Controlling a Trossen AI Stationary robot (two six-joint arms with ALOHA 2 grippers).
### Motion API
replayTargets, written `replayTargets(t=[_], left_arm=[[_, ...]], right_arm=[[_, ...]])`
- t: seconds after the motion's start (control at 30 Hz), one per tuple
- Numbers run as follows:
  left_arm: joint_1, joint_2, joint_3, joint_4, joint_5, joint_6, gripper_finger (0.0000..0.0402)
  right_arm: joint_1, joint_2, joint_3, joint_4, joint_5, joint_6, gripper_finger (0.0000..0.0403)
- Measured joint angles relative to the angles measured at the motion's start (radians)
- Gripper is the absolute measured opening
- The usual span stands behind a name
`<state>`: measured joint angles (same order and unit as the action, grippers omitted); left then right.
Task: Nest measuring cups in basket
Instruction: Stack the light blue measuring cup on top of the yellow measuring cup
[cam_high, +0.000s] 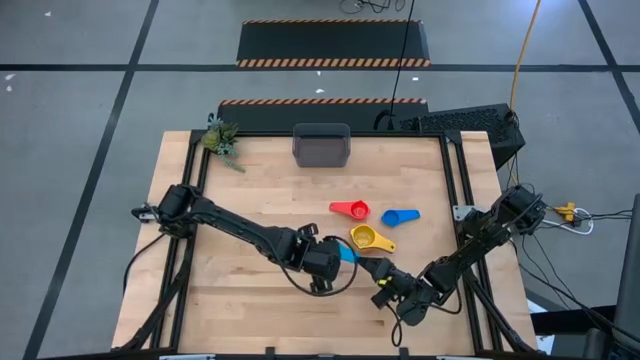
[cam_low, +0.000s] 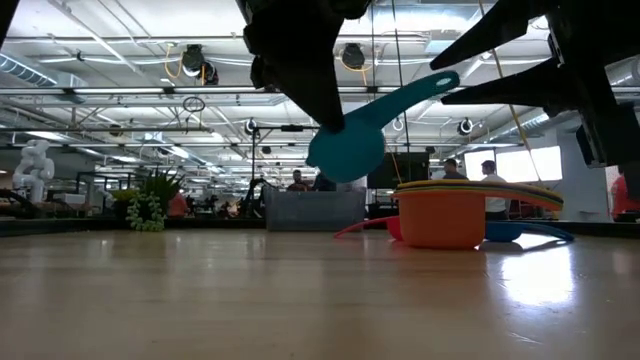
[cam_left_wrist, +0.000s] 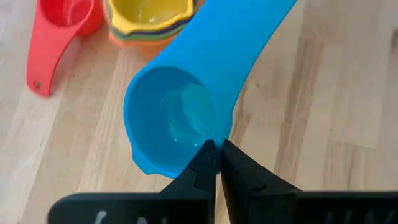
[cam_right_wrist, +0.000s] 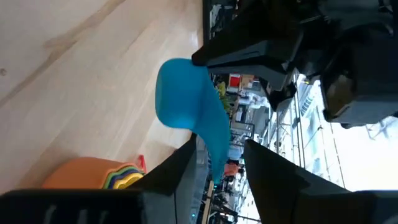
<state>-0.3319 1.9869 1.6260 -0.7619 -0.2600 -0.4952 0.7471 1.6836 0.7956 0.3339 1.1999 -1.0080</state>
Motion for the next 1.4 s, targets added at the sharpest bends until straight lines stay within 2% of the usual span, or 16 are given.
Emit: replayTargets(t=[0.17,0.47,0.63,0.8,0.97,1.1,1.4], left_arm=[[-0.009,0.000,0.000,0.042,0.000,0.069,0.0006],[-0.011,0.000,0.000,0.051,0.000,0.098,0.0014],[-0.011,0.000,0.000,0.058,-0.002,0.101,0.0005],[-0.011,0.000,0.000,0.060,-0.001,0.101,0.0016],[-0.011,0.000,0.000,0.067,-0.001,0.103,0.0006],[-0.011,0.000,0.000,0.066,-0.004,0.106,0.0013],[-0.010,0.000,0.000,0.065,-0.010,0.117,0.0010]], right_arm=[[0.000,0.000,0.000,0.014,0.000,-0.001,0.0096],[0.007,0.000,0.000,0.058,0.000,-0.007,0.0024],[0.008,-0.001,0.000,0.060,0.000,-0.008,0.0004],[0.008,-0.001,0.000,0.059,0.001,-0.010,0.0010],[0.008,-0.001,0.000,0.058,0.001,-0.011,0.0046],[0.010,-0.001,0.000,0.058,0.002,-0.010,0.0068],[0.028,-0.001,-0.001,0.098,0.008,-0.037,0.0064]])
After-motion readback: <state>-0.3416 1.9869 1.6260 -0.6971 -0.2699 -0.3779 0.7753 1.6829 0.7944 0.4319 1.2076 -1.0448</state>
